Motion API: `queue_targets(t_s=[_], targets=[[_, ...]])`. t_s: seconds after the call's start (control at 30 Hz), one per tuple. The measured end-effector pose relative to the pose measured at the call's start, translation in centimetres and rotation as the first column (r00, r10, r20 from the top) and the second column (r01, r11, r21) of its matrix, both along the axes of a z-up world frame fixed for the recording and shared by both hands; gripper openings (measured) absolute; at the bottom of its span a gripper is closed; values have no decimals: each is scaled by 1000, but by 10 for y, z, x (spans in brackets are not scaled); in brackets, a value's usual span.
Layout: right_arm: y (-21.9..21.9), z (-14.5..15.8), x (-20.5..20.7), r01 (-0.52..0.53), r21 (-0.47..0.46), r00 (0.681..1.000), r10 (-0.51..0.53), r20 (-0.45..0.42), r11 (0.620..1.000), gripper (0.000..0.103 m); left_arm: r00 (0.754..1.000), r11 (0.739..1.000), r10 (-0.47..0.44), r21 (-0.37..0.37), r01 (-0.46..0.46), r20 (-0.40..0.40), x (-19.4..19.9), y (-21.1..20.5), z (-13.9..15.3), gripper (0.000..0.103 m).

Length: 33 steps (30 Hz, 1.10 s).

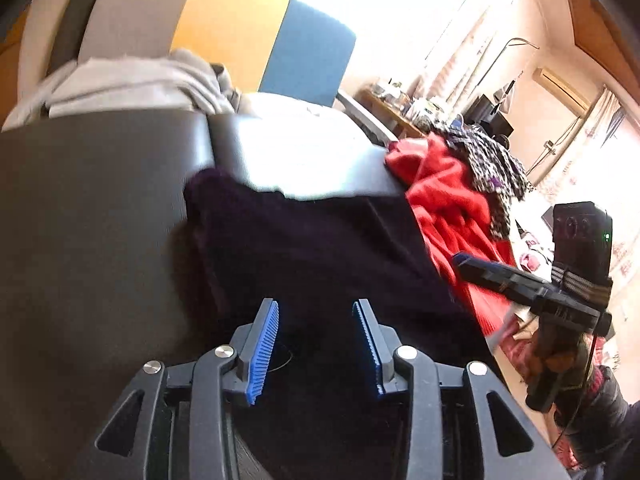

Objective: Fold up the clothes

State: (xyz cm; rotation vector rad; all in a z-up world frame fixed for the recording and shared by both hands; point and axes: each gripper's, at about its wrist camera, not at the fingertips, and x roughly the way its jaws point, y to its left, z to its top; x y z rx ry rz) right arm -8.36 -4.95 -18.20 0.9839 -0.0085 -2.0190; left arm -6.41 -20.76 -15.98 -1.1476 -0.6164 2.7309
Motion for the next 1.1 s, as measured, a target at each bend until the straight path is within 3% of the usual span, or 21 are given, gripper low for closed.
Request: queue_targets(t_s=[0.17,0.3,0.33,0.43,0.57,0.73,0.87,0.93,1.03,1.1], targets=[[-40,-14,-33,-10,88,1000,9,8,996,48,1000,998,-10,-58,10,4,-43,-12,-1,43],[-11,-31,-58,70,92,995,-76,69,993,47,999,997,-13,-82,17,50,-77,-18,-17,43],[-1,-38,-63,92,78,991,-98,90,993,44,997,996,-7,-87,14,79,-86,-19,-25,43],[23,-51,-71,157,11,983,-158,94,987,16,987,996,14,-94,2,163,-114,-23,-51,44],[42,-57,-88,220,-66,962,-206,181,973,12,991,985,36,-169,-13,129,-125,-10,-53,45],[40,-58,-96,223,-79,959,-205,194,972,12,990,987,63,-154,-44,123,-130,-13,-53,44],[51,-58,-93,222,-112,956,-194,219,969,12,985,973,113,-215,-83,131,-128,-7,-41,45],[50,-59,-93,221,-115,956,-192,220,969,12,981,967,153,-224,-123,122,-118,-6,-31,45],[50,-57,-93,215,-125,954,-181,240,969,16,980,970,181,-179,-163,86,-91,-7,-14,47],[51,-44,-84,193,-94,963,-171,207,977,18,981,971,182,-169,-169,62,-69,-3,-4,48]])
